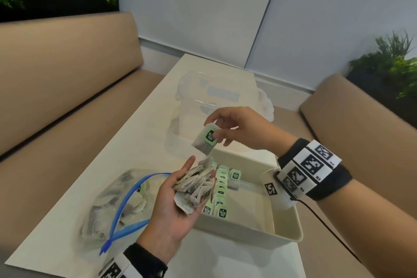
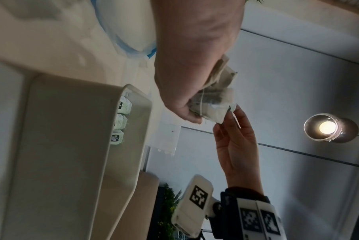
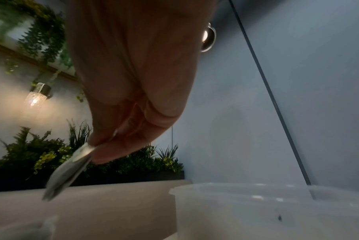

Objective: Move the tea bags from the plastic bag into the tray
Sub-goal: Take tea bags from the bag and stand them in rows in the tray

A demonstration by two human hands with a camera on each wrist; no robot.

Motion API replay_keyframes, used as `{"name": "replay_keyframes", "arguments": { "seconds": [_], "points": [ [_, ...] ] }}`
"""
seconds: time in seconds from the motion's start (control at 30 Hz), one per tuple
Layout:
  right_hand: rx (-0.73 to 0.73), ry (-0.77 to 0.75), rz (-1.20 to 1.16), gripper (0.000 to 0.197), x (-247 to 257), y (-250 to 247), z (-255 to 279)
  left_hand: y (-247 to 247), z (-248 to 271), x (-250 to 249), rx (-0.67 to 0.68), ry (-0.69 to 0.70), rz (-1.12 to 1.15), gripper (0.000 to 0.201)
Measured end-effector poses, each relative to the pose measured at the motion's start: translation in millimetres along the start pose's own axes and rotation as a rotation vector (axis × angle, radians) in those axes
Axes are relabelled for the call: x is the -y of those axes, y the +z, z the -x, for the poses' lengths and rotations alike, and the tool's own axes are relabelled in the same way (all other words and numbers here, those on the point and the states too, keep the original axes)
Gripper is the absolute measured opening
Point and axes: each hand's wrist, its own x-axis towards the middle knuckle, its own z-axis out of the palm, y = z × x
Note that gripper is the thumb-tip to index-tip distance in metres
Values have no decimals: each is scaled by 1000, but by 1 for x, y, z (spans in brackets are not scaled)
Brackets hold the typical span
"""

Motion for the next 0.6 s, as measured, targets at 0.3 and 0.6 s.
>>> {"name": "replay_keyframes", "arguments": {
  "seconds": [0.3,0.6],
  "points": [
    [52,119,452,22,-16,-16,21,-6,-5,-19,43,80,6,59],
    [9,142,403,6,-42,-15,37,-10,-12,-21,87,90,-8,86]
  ]
}}
